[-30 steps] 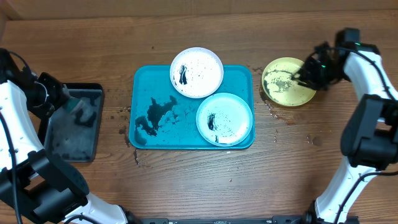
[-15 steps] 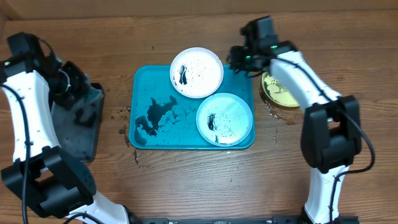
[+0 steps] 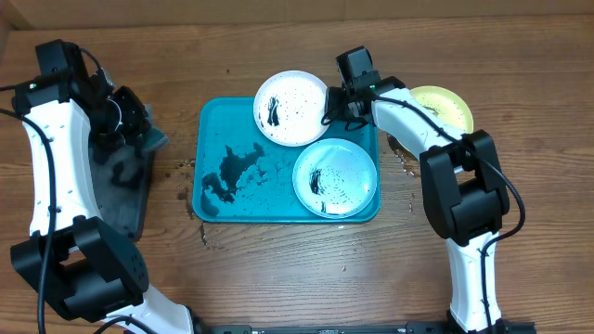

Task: Clean dirty plates on tray and stack at the side
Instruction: 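Release the yellow plate and move the right gripper to the white plate rim, then bring the sponge onto the white plate with the left gripper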

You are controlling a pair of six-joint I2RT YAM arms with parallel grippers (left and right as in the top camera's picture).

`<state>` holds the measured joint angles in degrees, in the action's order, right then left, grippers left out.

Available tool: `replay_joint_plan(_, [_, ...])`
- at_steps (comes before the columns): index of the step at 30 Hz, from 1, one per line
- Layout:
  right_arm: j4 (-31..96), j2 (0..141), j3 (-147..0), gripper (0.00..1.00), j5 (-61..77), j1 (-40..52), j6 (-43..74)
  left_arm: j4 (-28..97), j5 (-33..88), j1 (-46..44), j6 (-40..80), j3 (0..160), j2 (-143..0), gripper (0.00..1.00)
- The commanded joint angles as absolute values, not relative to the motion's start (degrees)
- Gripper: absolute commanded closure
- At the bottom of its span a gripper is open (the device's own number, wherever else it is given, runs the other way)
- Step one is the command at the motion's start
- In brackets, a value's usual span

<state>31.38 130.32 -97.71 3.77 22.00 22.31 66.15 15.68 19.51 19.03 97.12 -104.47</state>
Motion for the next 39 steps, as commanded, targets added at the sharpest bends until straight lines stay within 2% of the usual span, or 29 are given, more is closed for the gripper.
replay_joint_plan(1, [30.1, 130.7, -98.6, 0.57, 5.1, 22.2, 22.8, 65.8, 15.9, 18.9, 17.5, 98.0, -103.7, 0.96])
replay_joint_plan(5, [29.6, 130.9, -98.6, 0.67, 5.0, 22.8, 22.7, 65.8, 15.9, 18.7, 17.5, 98.0, -103.7, 0.96])
replay_joint_plan(6, [29.5, 130.9, -98.6, 0.73, 5.0, 22.9, 22.7, 65.8, 15.9, 18.7, 17.5, 98.0, -103.7, 0.96])
replay_joint_plan(7, [29.5, 130.9, -98.6, 0.84, 5.0, 23.0, 22.7, 65.8, 15.9, 18.6, 17.5, 98.0, -103.7, 0.96])
replay_joint_plan(10, [29.6, 130.9, -98.6, 0.96, 5.4, 23.2, 22.8, 65.8, 16.0, 18.3, 17.5, 98.0, -103.7, 0.96])
replay_joint_plan(17, [30.1, 130.9, -98.7, 0.96, 16.4, 24.0, 22.8, 65.5, 16.0, 16.1, 17.5, 97.6, -103.8, 0.96])
replay_joint_plan(24, [30.5, 130.8, -98.8, 0.96, 21.6, 27.5, 22.5, 61.0, 15.9, 11.1, 17.6, 94.5, -103.8, 0.96])
replay_joint_plan(30, [32.9, 130.8, -98.8, 0.96, 18.6, 31.4, 22.5, 55.0, 15.9, 6.7, 17.8, 89.9, -103.8, 0.96])
replay_joint_plan(39, [39.2, 130.8, -98.7, 0.93, 14.5, 35.3, 22.5, 52.4, 13.3, 5.2, 19.3, 87.3, -103.8, 0.96])
